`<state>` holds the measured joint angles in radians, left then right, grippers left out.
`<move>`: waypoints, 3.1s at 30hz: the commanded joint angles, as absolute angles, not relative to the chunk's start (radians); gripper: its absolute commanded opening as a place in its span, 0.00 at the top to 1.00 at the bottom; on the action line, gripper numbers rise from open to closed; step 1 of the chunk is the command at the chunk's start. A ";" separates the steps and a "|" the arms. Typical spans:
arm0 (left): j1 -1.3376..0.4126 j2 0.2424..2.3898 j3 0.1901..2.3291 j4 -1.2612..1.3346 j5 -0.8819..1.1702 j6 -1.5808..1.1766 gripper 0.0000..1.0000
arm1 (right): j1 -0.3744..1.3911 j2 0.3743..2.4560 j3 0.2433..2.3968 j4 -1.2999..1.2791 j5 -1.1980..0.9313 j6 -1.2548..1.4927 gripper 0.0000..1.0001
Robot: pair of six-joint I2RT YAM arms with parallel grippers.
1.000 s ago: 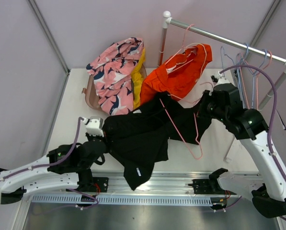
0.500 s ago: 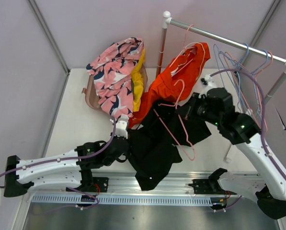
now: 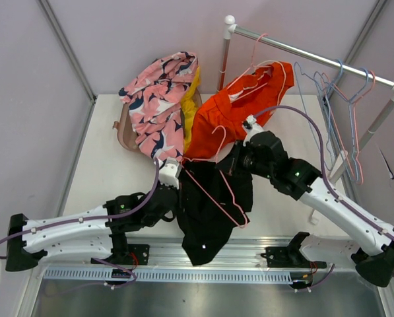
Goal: Remove the shorts from the hanger
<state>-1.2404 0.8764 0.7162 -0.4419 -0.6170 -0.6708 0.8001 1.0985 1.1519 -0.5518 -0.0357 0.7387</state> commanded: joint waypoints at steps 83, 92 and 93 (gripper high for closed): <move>-1.190 1.071 0.885 -0.106 -0.279 -0.417 1.00 | 0.314 1.491 2.131 -0.723 0.552 0.341 1.00; -1.187 1.072 0.885 -0.104 -0.273 -0.425 1.00 | 0.310 1.447 2.060 -0.733 0.532 0.365 1.00; -1.187 1.071 0.885 -0.104 -0.273 -0.425 1.00 | 0.308 1.440 2.040 -0.730 0.532 0.367 1.00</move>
<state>-1.1923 1.0958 0.8898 -0.1184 -0.2825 -0.4183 0.3229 1.4933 2.0571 -0.8135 0.5182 0.3511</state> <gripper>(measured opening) 0.022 0.020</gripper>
